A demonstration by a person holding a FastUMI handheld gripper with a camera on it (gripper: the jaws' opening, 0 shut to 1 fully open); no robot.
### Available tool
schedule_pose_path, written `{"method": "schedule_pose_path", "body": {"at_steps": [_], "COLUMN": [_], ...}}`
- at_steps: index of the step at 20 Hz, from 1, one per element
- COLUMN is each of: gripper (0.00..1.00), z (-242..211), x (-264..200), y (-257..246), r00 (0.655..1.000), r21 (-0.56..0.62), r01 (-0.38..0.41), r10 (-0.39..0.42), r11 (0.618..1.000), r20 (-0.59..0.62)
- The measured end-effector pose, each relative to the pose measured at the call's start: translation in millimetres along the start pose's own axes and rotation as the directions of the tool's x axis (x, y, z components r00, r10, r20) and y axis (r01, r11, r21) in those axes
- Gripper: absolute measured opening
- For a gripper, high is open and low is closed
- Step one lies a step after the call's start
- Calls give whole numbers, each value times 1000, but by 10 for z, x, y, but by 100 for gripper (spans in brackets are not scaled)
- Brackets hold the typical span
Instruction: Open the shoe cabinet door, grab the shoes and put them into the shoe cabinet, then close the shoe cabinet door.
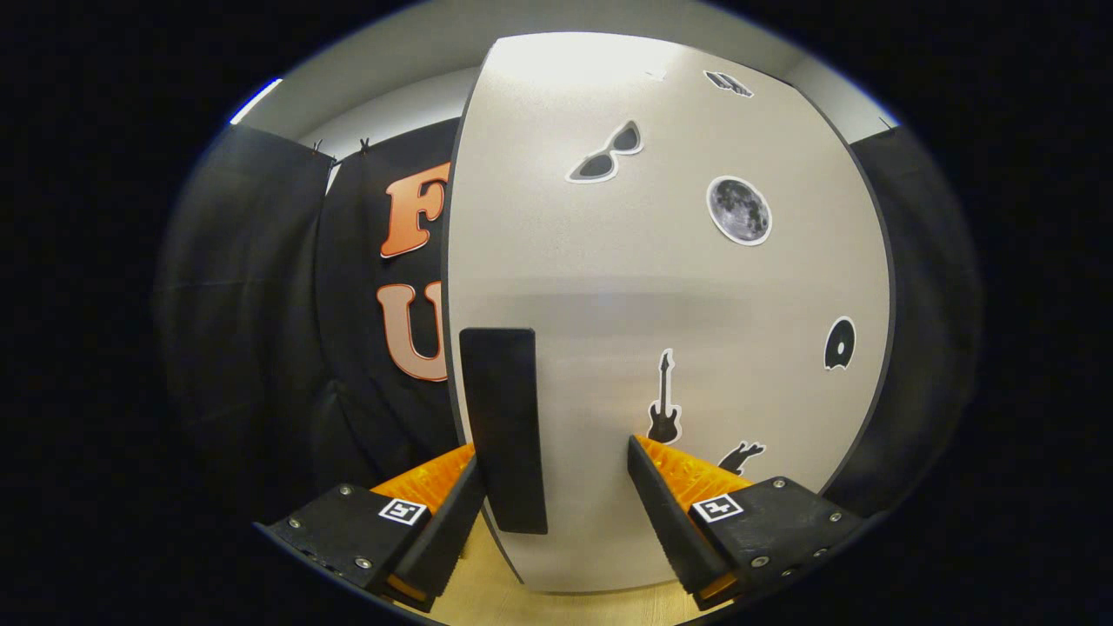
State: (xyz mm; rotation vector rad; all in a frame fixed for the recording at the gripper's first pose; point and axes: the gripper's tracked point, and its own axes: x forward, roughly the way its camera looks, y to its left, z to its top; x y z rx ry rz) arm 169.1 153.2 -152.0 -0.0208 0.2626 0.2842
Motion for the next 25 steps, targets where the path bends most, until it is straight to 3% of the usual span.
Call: {"method": "schedule_pose_path", "body": {"at_steps": [6,10,15,20,25], "gripper": [97,96,96,95,95], "z": [56,363,919,1350,1475], "x": [-29,-265,-746,-1274,-1781], "y": [15,-5,-259,-681,-1158], "r00": [999,999,998,987,962], "r21": [-33,-58,-84,-94,-82], "r01": [-16,-32,10,107,235], "r10": [15,31,-4,-94,-220], "r11": [999,998,996,990,969], "r20": [-42,-6,66,134,163]}}
